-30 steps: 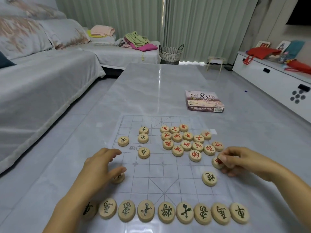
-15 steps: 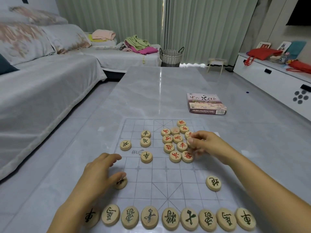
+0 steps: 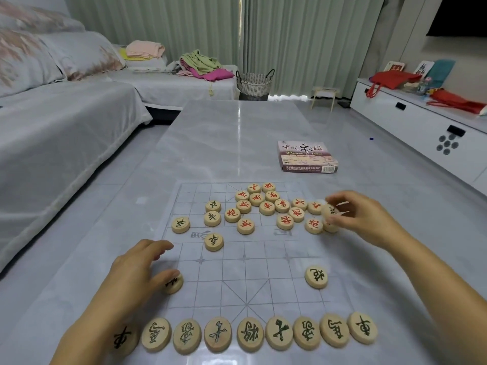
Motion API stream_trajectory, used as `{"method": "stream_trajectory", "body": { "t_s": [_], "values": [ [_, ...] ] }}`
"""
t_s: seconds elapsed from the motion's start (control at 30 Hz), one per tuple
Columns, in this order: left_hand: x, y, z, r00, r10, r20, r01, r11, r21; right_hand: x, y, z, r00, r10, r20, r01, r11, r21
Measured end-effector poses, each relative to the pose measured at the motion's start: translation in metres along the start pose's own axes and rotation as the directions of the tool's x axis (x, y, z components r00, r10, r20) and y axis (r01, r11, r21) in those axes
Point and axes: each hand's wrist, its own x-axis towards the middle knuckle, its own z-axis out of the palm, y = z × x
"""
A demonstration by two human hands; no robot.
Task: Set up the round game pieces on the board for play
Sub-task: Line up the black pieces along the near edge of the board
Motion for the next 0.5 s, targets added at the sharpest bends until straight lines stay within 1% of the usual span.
{"method": "stream_trajectory", "body": {
  "t_s": [0.03, 0.07, 0.1, 0.17, 0.23, 0.3, 0.37, 0.5],
  "values": [
    [0.0, 0.001, 0.001, 1.0, 0.005, 0.005, -0.005, 1.0, 0.008, -0.01, 0.011, -0.011, 0.999, 0.008, -0.041, -0.01, 0.999, -0.032],
    [0.0, 0.003, 0.001, 1.0, 0.01, 0.01, -0.01, 1.0, 0.017, -0.021, 0.021, -0.017, 0.999, 0.009, -0.046, -0.012, 0.998, -0.063],
    [0.0, 0.005, 0.002, 1.0, 0.013, 0.015, -0.013, 1.0, 0.027, -0.032, 0.03, -0.018, 1.0, 0.007, -0.018, -0.009, 0.995, -0.099],
    [0.0, 0.009, 0.003, 1.0, 0.018, 0.023, -0.019, 0.999, 0.034, -0.047, 0.041, -0.009, 0.995, 0.009, 0.095, 0.01, 0.981, -0.193],
    [0.0, 0.012, 0.005, 0.999, 0.019, 0.03, -0.02, 0.999, 0.027, -0.053, 0.046, 0.005, 0.985, -0.015, 0.171, 0.058, 0.967, -0.247],
    [-0.001, 0.014, 0.006, 0.999, 0.011, 0.04, -0.012, 1.0, 0.027, -0.052, 0.046, 0.015, 0.985, -0.052, 0.167, 0.091, 0.967, -0.238],
    [-0.002, 0.015, 0.007, 0.999, 0.003, 0.05, -0.004, 1.0, 0.024, -0.05, 0.045, 0.02, 0.985, -0.059, 0.159, 0.094, 0.97, -0.224],
    [0.001, 0.024, 0.012, 0.997, 0.013, 0.079, -0.014, 1.0, 0.011, -0.052, 0.049, 0.017, 0.985, 0.024, 0.171, 0.014, 0.977, -0.215]
  ]
}}
